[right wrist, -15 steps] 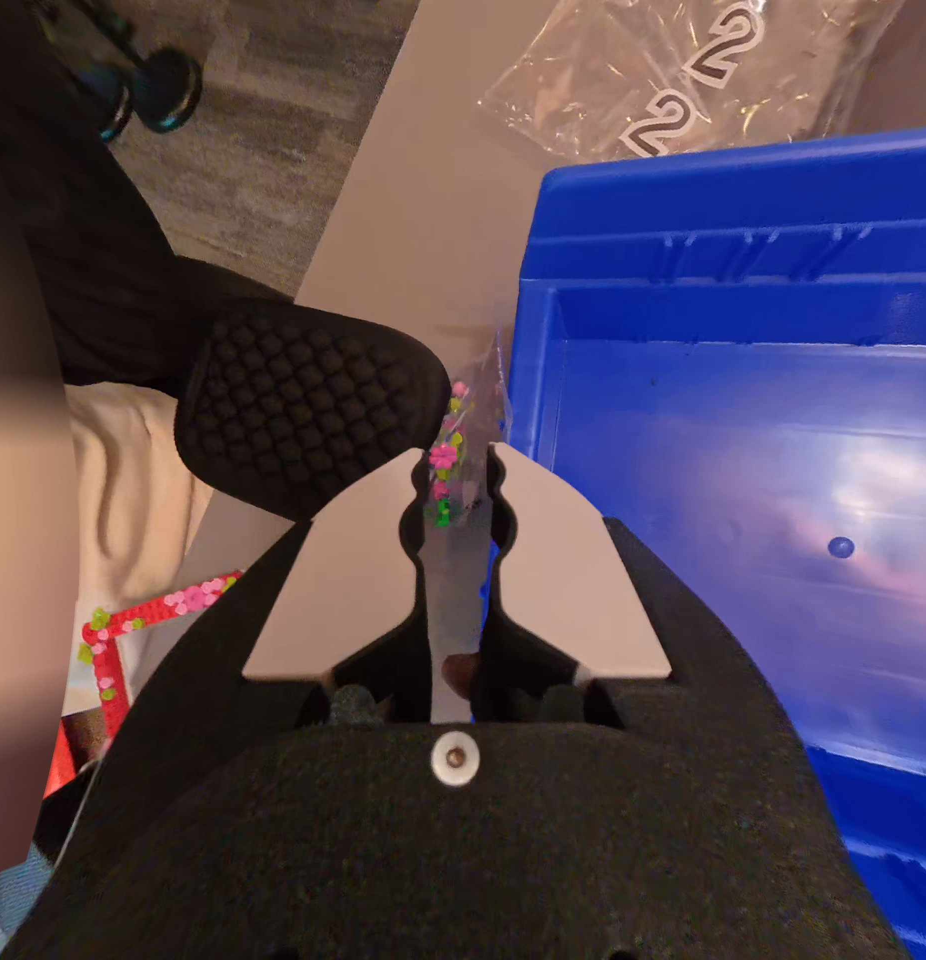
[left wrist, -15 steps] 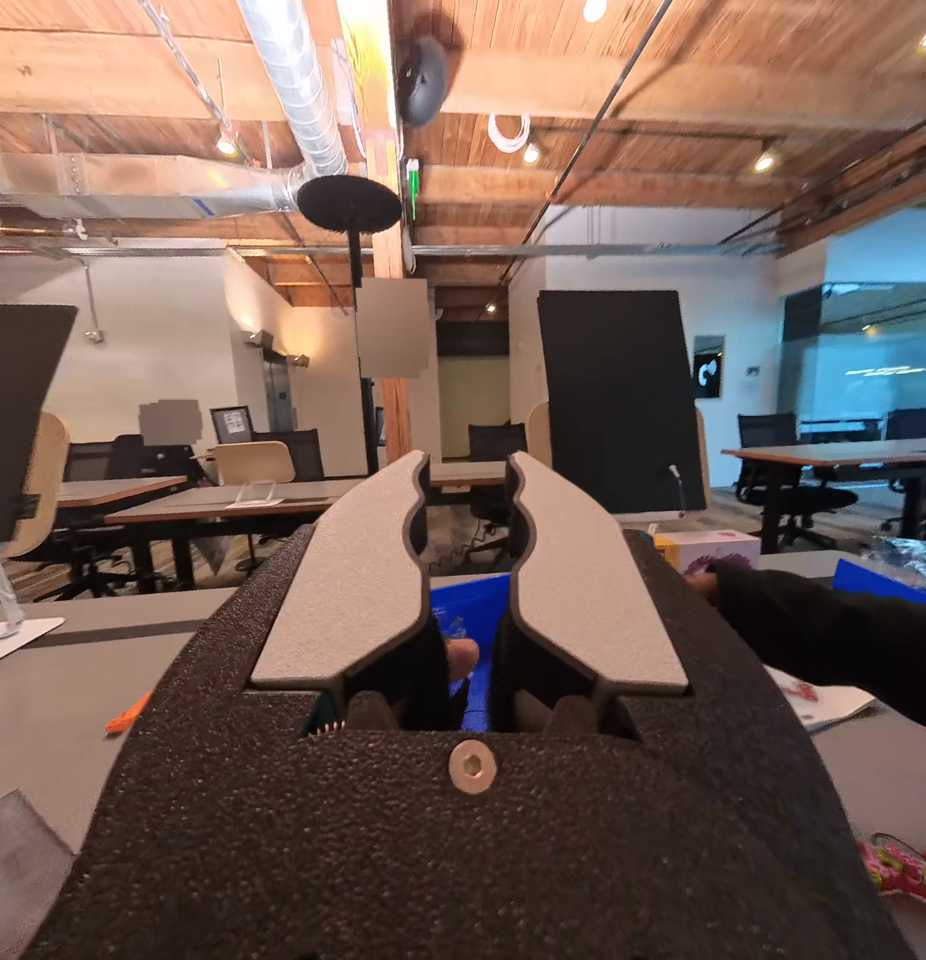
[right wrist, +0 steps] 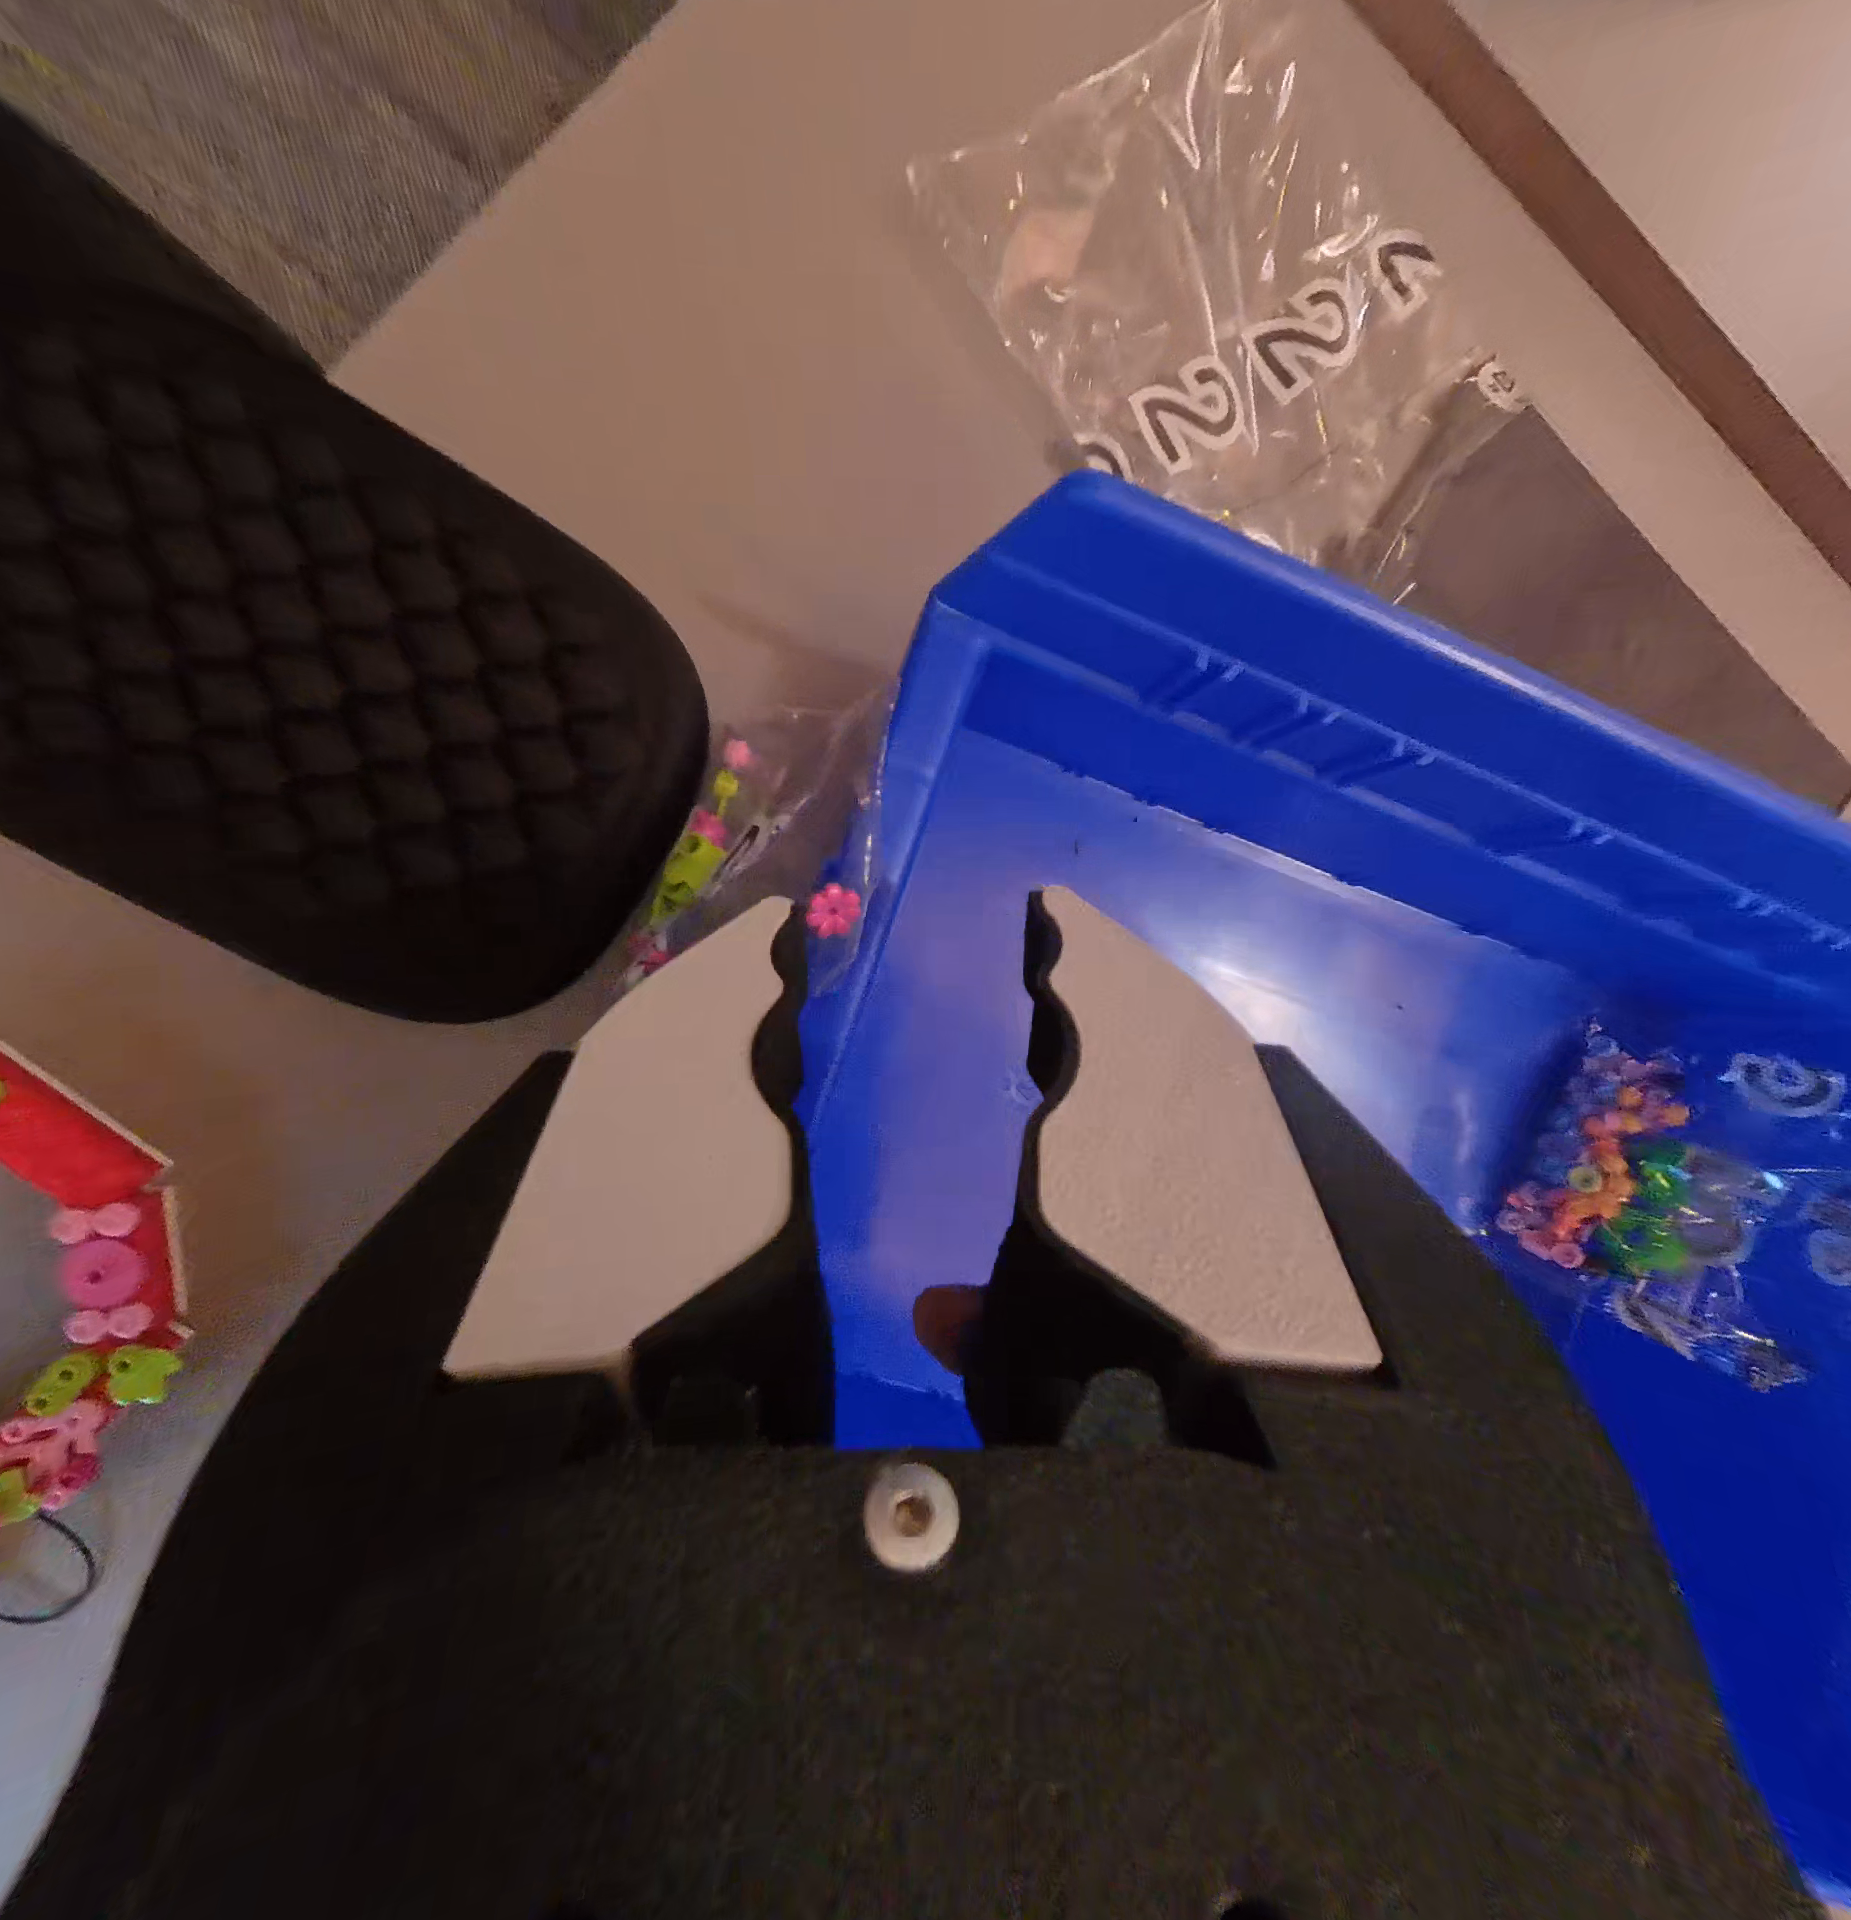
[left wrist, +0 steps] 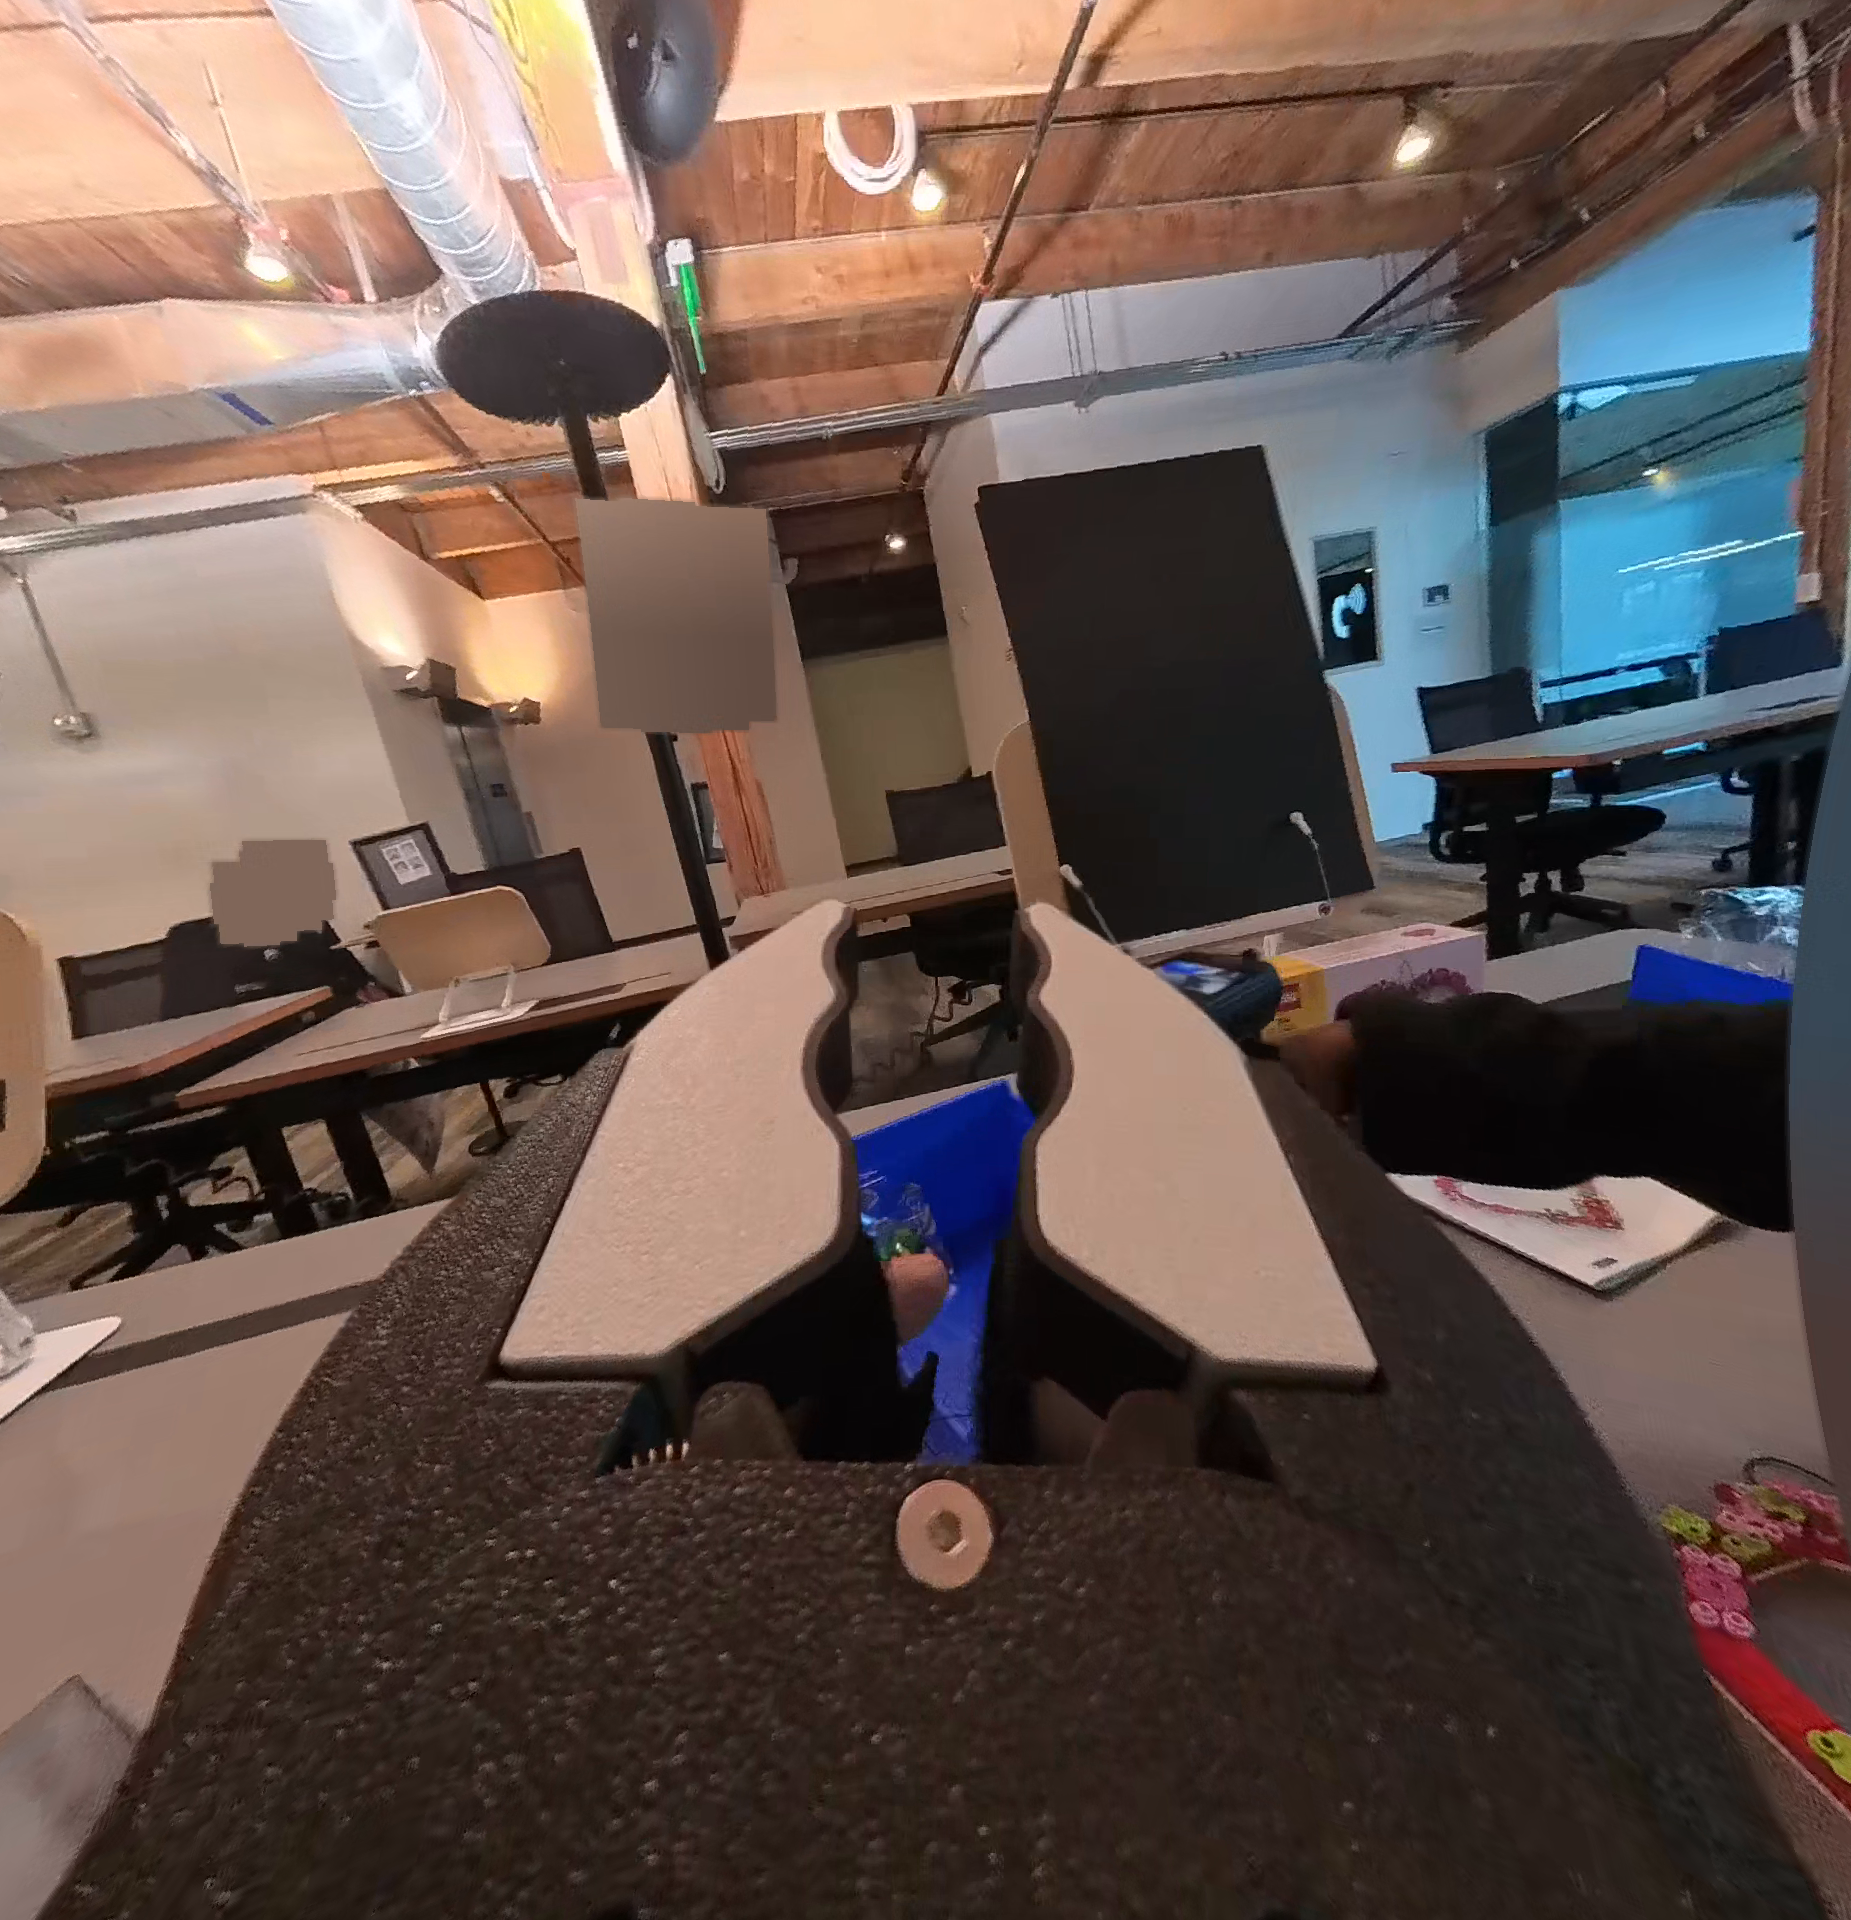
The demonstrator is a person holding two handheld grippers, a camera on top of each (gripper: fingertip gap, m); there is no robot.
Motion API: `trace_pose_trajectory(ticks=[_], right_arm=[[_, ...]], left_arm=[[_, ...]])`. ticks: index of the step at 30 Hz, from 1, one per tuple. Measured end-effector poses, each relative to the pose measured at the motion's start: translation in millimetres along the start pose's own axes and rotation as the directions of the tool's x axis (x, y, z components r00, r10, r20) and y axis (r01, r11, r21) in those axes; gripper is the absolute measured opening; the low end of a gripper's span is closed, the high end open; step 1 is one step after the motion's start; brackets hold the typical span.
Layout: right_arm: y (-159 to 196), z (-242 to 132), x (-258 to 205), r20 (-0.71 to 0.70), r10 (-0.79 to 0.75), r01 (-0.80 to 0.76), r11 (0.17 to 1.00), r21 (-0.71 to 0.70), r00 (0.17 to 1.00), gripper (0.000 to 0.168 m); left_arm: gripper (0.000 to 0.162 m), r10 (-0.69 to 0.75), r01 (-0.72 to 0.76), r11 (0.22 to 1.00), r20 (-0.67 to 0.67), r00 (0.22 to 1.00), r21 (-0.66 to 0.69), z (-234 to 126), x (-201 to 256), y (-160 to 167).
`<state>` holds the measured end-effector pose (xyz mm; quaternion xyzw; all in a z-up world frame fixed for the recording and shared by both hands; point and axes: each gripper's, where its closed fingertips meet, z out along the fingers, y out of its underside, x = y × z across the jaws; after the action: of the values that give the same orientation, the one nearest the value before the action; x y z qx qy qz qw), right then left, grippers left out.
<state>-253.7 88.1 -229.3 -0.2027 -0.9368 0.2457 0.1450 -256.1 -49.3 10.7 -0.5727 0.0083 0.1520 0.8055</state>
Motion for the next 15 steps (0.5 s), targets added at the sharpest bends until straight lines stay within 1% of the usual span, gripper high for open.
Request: trace_pose_trajectory(ticks=[4,8,10,15], right_arm=[[3,4,-1,0.030,-0.004,0.004,1.000,-0.028,1.000,0.042],[7,10,-3,0.050,-0.010,0.013,0.998,-0.057,0.999,0.045],[11,12,0,0.036,-0.019,0.022,0.996,-0.083,0.999,0.045],[11,13,4,0.031,-0.020,0.022,0.995,-0.094,0.999,0.044]], left_arm=[[0.028,-0.017,0.019,0.999,-0.059,0.998,0.044,-2,8,-7],[0.027,-0.015,0.017,0.998,-0.046,0.999,0.056,-4,5,-8],[0.027,-0.017,0.019,0.999,-0.040,0.999,0.051,-4,3,-7],[0.027,0.002,0.001,0.999,-0.052,0.999,0.049,-2,6,-7]])
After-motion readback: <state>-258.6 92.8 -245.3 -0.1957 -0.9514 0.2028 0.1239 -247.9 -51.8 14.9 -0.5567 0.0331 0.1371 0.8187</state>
